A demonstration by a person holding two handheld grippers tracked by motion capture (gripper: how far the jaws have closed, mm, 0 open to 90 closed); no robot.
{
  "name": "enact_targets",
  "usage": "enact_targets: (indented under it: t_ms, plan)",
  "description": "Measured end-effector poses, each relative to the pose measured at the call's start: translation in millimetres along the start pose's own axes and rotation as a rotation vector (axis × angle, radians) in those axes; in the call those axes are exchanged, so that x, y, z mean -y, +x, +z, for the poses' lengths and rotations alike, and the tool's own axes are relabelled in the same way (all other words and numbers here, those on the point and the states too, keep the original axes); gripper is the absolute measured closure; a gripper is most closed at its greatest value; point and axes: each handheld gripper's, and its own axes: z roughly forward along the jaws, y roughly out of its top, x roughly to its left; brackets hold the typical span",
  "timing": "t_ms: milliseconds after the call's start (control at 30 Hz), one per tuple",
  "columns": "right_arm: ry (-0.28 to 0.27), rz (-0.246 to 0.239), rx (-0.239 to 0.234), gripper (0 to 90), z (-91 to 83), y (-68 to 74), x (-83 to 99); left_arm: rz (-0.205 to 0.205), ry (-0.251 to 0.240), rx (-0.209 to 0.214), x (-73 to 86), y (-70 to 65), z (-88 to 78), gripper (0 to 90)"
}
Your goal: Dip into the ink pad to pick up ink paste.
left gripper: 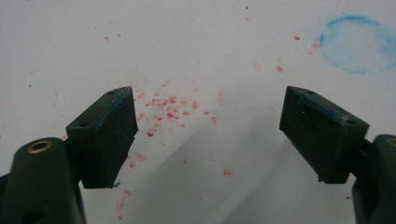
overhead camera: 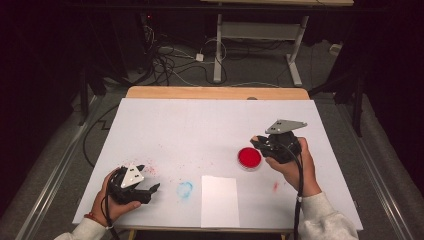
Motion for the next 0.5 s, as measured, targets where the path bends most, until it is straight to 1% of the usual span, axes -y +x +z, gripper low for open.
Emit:
enact_targets:
  t_ms: [133,233,500]
  plan:
    - [0.042,0.01,-0.008,76.2,14.4,-1.5,6.0,0.003,0.002,0.0,0.0,-0.2,0.0,18.3]
    - [0.086,0.029,-0.018,76.2,27.8,-4.6,13.1,0.003,0.002,-0.001,0.0,-0.2,-0.1,18.3]
    - [0.192,0.045,-0.026,76.3,56.4,-7.6,29.6,0.003,0.008,-0.001,0.2,0.0,0.6,18.3]
